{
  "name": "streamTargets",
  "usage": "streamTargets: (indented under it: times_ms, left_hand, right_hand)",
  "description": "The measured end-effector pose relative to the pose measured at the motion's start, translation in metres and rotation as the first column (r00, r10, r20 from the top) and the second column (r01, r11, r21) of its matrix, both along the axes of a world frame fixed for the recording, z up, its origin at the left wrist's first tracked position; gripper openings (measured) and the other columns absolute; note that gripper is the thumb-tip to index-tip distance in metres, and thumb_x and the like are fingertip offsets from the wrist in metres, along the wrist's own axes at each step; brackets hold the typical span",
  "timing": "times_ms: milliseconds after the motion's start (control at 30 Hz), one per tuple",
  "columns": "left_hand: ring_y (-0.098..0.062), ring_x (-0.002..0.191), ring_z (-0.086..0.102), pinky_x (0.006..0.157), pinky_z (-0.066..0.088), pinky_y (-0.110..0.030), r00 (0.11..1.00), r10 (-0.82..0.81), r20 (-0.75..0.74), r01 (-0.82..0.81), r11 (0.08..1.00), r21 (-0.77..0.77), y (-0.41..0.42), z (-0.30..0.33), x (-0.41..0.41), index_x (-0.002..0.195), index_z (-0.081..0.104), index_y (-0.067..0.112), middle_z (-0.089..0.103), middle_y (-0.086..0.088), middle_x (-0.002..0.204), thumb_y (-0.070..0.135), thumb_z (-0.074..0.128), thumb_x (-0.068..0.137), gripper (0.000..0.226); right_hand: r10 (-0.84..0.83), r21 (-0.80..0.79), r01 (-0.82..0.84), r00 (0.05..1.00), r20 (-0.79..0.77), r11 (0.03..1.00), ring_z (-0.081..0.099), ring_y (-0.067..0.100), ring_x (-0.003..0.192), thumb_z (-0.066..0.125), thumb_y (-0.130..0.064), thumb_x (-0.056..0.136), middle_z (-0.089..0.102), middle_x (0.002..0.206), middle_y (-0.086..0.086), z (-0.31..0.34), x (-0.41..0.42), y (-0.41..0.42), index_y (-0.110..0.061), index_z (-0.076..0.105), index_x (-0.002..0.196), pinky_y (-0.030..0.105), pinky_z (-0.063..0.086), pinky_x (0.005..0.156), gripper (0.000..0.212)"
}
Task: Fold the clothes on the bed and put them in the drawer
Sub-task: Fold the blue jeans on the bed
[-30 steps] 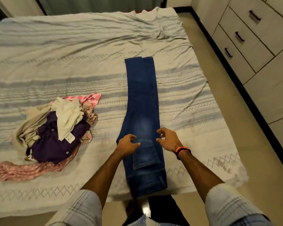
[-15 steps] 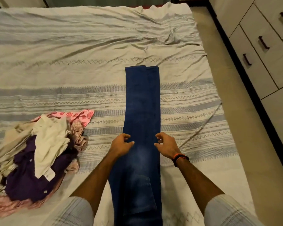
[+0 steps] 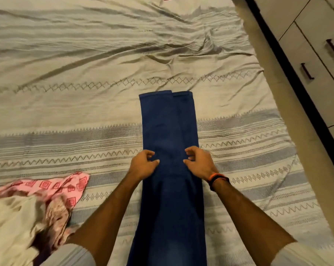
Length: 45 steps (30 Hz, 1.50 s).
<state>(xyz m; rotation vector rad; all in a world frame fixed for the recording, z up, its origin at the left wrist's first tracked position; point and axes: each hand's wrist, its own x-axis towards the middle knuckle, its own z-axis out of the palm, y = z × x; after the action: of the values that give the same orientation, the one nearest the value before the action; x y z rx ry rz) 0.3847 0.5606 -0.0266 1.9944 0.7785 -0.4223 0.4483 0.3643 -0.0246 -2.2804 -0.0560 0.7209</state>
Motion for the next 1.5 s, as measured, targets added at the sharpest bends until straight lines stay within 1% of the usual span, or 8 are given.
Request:
streamTargets:
  times_ms: [200, 367, 633, 767, 967, 1200, 1300, 1500]
  left_hand:
    - [-0.026, 0.116, 0.060, 0.094, 0.047, -0.028, 0.992, 0.039, 0.117, -0.052, 0.993, 0.107, 0.036, -0.045, 0.080, 0.128, 0.059, 0.009, 0.061, -0.009, 0.129, 0.018, 0.075, 0.084, 0.047]
    - [-0.024, 0.127, 0.052, 0.103, 0.044, -0.032, 0.966, 0.156, 0.207, -0.152, 0.988, -0.036, 0.059, -0.073, 0.130, 0.130, 0.059, 0.011, 0.057, -0.007, 0.134, 0.013, 0.076, 0.084, 0.049]
    - [-0.019, 0.117, 0.060, 0.100, 0.051, -0.038, 0.909, 0.315, 0.272, -0.249, 0.936, -0.250, 0.079, -0.095, 0.170, 0.116, 0.069, 0.022, 0.063, 0.004, 0.118, -0.002, 0.071, 0.084, 0.041]
    - [-0.009, 0.117, 0.054, 0.088, 0.049, -0.018, 0.918, 0.249, 0.310, -0.180, 0.956, -0.232, 0.076, -0.089, 0.177, 0.129, 0.063, 0.018, 0.059, 0.004, 0.128, -0.014, 0.062, 0.085, 0.055]
    - [-0.005, 0.117, 0.058, 0.087, 0.052, -0.015, 0.845, 0.321, 0.428, -0.160, 0.915, -0.370, 0.059, -0.077, 0.191, 0.125, 0.065, 0.023, 0.061, 0.008, 0.128, -0.024, 0.056, 0.078, 0.068]
    - [-0.020, 0.123, 0.056, 0.100, 0.051, -0.037, 0.944, 0.026, 0.328, 0.022, 0.990, -0.141, 0.039, -0.097, 0.205, 0.141, 0.049, 0.015, 0.052, -0.003, 0.143, -0.022, 0.055, 0.076, 0.075]
    - [-0.019, 0.114, 0.061, 0.096, 0.053, -0.031, 0.959, 0.024, 0.282, -0.004, 0.998, -0.070, 0.038, -0.100, 0.206, 0.136, 0.056, 0.014, 0.057, -0.003, 0.137, -0.018, 0.063, 0.075, 0.069]
    - [-0.022, 0.130, 0.052, 0.104, 0.043, -0.023, 0.946, -0.002, 0.323, -0.029, 0.995, 0.091, 0.041, -0.099, 0.207, 0.137, 0.055, 0.008, 0.050, -0.005, 0.146, -0.017, 0.064, 0.076, 0.067]
  right_hand:
    - [0.063, -0.054, -0.058, 0.994, 0.087, 0.997, 0.060, 0.025, 0.115, 0.071, -0.015, 0.087, 0.062, 0.126, 0.009, -0.043, 0.084, 0.037, -0.009, 0.054, 0.132, 0.035, 0.049, 0.100, 0.049]
    - [0.126, -0.098, -0.112, 0.982, 0.143, 0.989, 0.053, 0.030, 0.121, 0.071, -0.025, 0.088, 0.050, 0.135, 0.014, -0.068, 0.133, 0.061, -0.017, 0.043, 0.142, 0.039, 0.046, 0.103, 0.061]
    - [-0.019, 0.191, 0.002, 0.996, 0.086, 0.982, 0.050, 0.009, 0.118, 0.072, -0.016, 0.088, 0.059, 0.132, -0.001, -0.089, 0.175, 0.091, -0.020, 0.060, 0.129, 0.018, 0.040, 0.099, 0.044]
    - [-0.074, 0.307, 0.048, 0.994, 0.074, 0.950, 0.057, 0.014, 0.121, 0.064, -0.001, 0.088, 0.064, 0.129, -0.001, -0.094, 0.187, 0.099, -0.017, 0.066, 0.125, 0.031, 0.045, 0.108, 0.040]
    - [-0.263, 0.443, 0.153, 0.944, 0.198, 0.883, 0.053, 0.009, 0.127, 0.055, 0.011, 0.084, 0.060, 0.135, -0.004, -0.077, 0.190, 0.067, -0.018, 0.065, 0.128, 0.031, 0.042, 0.111, 0.054]
    - [-0.078, 0.076, 0.067, 0.987, 0.139, 0.995, 0.050, 0.021, 0.132, 0.065, -0.001, 0.087, 0.051, 0.145, 0.004, -0.087, 0.190, 0.032, -0.015, 0.046, 0.146, 0.013, 0.033, 0.101, 0.064]
    - [-0.036, -0.003, 0.037, 0.988, 0.147, 0.999, 0.052, 0.020, 0.129, 0.068, 0.002, 0.083, 0.055, 0.141, 0.003, -0.089, 0.196, 0.028, -0.016, 0.052, 0.141, 0.006, 0.032, 0.090, 0.063]
    - [-0.002, -0.085, 0.020, 0.978, 0.211, 0.996, 0.057, 0.022, 0.123, 0.067, 0.000, 0.083, 0.060, 0.135, 0.006, -0.097, 0.203, 0.037, -0.013, 0.058, 0.136, 0.023, 0.041, 0.107, 0.056]
